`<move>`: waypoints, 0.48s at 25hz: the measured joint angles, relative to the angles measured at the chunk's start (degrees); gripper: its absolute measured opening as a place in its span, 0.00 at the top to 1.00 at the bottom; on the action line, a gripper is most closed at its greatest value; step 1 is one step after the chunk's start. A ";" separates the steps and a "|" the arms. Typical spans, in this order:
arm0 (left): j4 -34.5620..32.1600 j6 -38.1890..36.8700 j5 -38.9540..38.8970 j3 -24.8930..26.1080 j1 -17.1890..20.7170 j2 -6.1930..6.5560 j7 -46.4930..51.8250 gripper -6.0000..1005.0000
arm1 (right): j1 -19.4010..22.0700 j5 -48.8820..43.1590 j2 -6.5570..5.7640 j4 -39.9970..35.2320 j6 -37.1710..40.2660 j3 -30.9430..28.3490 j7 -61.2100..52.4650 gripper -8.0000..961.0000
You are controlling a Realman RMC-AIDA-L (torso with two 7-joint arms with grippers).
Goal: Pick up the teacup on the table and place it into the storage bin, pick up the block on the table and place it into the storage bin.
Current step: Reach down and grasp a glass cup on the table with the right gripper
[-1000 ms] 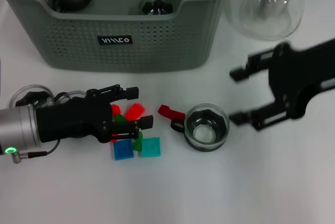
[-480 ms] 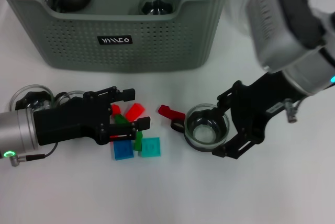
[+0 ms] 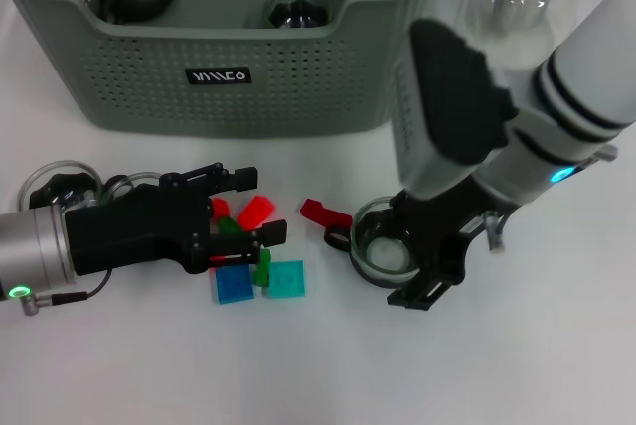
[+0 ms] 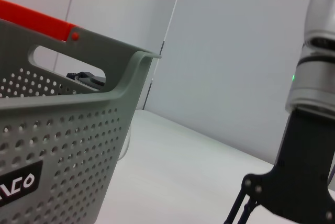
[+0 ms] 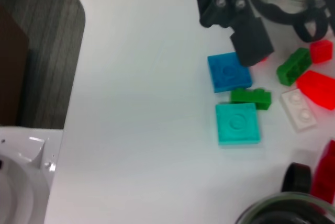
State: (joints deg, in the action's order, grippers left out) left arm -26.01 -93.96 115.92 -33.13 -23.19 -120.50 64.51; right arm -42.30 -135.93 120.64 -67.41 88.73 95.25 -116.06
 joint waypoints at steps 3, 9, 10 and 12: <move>0.01 0.07 0.00 0.00 -0.01 0.00 0.00 0.14 | -0.26 -0.02 0.03 0.76 -2.29 3.14 -0.87 0.15; 0.09 1.21 0.00 0.00 -0.13 -0.24 0.00 0.14 | -0.69 -0.20 0.03 2.27 -4.27 6.46 -2.79 0.16; 0.09 1.29 0.00 0.00 -0.13 -0.26 0.00 0.14 | -0.69 -0.42 0.04 2.34 -4.30 6.66 -3.08 0.16; 0.12 1.33 0.00 0.00 -0.13 -0.27 -0.01 0.14 | -0.69 -1.19 0.08 2.42 -4.43 7.08 -4.30 0.16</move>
State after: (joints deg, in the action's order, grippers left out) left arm -25.90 -92.63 115.92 -33.13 -23.32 -120.77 64.50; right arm -42.99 -137.13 120.73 -64.99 84.31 102.33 -120.36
